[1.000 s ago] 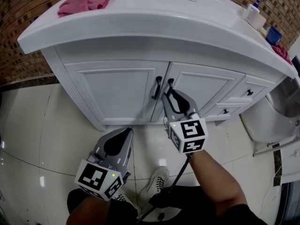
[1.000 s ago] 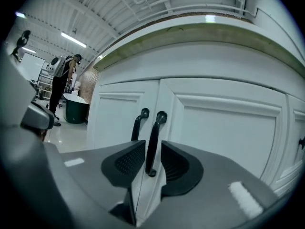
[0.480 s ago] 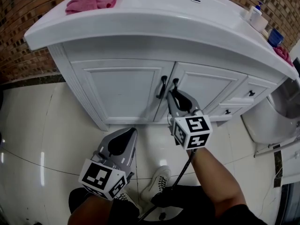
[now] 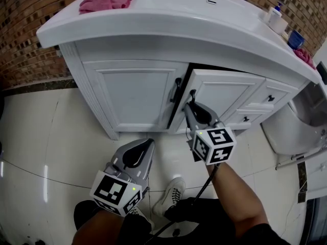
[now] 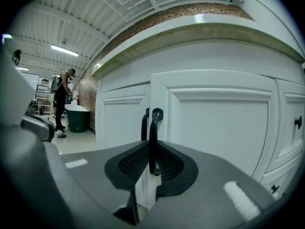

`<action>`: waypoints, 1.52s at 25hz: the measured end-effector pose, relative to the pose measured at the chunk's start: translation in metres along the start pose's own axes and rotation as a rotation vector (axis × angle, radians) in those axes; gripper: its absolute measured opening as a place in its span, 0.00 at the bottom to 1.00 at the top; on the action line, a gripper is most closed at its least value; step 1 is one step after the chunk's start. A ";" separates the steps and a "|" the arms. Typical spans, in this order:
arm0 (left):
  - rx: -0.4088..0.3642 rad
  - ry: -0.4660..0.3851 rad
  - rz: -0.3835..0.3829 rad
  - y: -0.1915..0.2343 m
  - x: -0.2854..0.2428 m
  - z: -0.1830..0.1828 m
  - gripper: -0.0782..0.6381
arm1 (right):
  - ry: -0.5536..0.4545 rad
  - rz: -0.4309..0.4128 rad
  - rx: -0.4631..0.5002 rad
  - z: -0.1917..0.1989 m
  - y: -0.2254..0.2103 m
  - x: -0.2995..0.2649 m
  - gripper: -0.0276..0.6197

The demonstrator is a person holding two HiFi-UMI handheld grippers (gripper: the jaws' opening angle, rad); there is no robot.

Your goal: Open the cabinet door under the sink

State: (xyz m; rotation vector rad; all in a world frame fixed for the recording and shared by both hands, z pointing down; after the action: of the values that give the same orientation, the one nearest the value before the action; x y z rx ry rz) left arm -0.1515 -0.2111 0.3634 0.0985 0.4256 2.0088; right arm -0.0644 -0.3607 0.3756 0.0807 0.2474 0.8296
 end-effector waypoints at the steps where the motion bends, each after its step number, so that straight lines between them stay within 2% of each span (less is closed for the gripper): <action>1: -0.005 0.003 0.005 -0.003 0.001 0.001 0.11 | 0.001 -0.005 0.001 0.001 0.001 0.004 0.12; 4: -0.014 0.009 0.020 -0.014 0.003 0.003 0.11 | 0.003 -0.017 0.003 0.004 0.004 0.017 0.12; 10: 0.017 0.017 0.049 -0.037 0.008 0.008 0.11 | -0.007 -0.038 0.011 0.008 0.009 0.043 0.12; 24: -0.050 0.012 0.079 -0.095 0.020 0.015 0.11 | -0.029 -0.090 0.020 0.019 0.013 0.097 0.12; 29: -0.089 0.027 0.068 -0.111 0.020 0.009 0.11 | -0.040 -0.124 0.023 0.023 0.011 0.114 0.12; 38: -0.062 0.036 0.051 -0.141 0.023 0.017 0.11 | -0.091 -0.188 0.024 0.032 0.002 0.155 0.12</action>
State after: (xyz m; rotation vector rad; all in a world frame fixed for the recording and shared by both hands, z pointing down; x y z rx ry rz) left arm -0.0380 -0.1292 0.3285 0.0346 0.3869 2.0747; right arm 0.0425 -0.2438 0.3778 0.1158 0.1764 0.6347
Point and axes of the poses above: the fingertips, and each gripper's own axes: x backward along the fingers, y to its left, z out of its underside, the point moved 1 cm from there along x, backward along the fingers, and after that the axes turned 10 degrees about x, right-handed, at the moved point
